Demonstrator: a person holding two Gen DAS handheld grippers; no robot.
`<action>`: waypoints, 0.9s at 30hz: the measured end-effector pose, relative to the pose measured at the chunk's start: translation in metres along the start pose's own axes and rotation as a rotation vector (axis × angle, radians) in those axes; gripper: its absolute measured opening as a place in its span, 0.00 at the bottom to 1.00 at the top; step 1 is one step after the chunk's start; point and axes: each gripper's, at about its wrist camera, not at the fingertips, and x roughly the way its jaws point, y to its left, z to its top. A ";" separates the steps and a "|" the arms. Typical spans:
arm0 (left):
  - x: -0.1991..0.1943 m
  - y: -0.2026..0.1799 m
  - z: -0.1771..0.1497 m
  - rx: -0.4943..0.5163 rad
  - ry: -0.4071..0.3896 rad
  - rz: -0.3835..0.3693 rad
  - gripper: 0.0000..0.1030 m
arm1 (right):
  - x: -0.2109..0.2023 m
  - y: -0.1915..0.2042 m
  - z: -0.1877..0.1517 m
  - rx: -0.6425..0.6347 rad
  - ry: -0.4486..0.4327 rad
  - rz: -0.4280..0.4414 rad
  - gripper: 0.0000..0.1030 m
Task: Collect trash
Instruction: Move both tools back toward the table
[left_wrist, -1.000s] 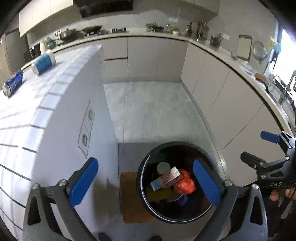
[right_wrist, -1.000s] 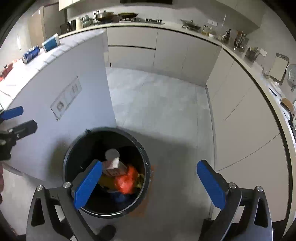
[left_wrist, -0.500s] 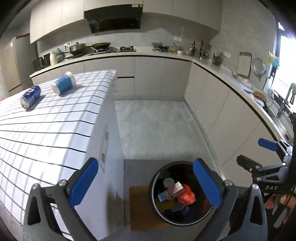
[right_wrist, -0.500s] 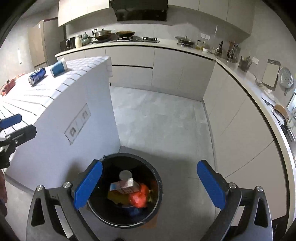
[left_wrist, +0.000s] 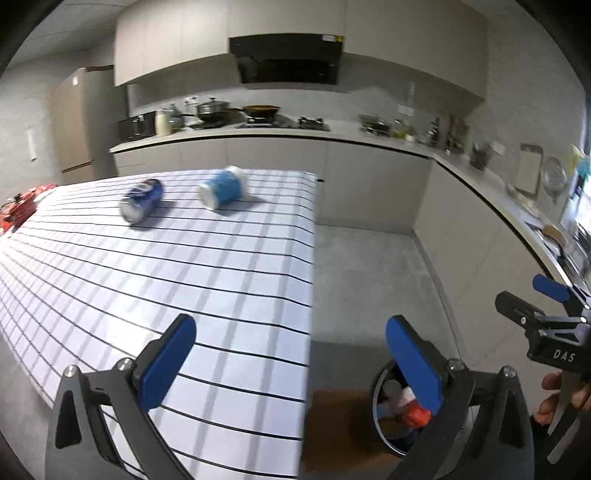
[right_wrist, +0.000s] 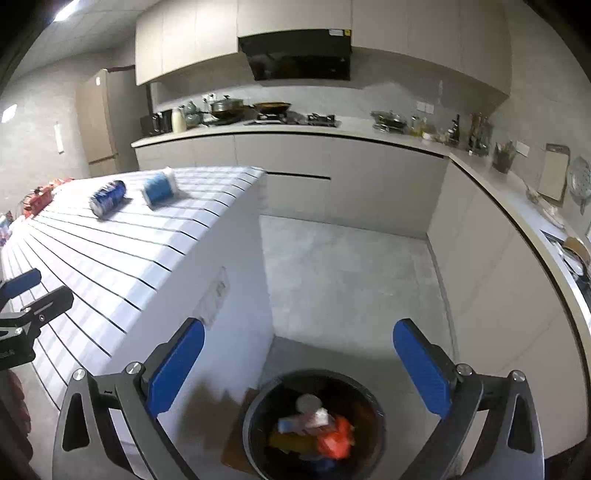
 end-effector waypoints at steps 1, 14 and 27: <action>-0.001 0.006 0.001 -0.005 -0.004 0.008 1.00 | 0.001 0.007 0.004 -0.006 -0.002 0.008 1.00; 0.024 0.106 0.021 -0.061 -0.025 0.074 1.00 | 0.036 0.107 0.057 -0.046 -0.026 0.064 1.00; 0.129 0.244 0.084 -0.031 0.014 0.062 1.00 | 0.145 0.234 0.130 0.000 0.011 0.003 1.00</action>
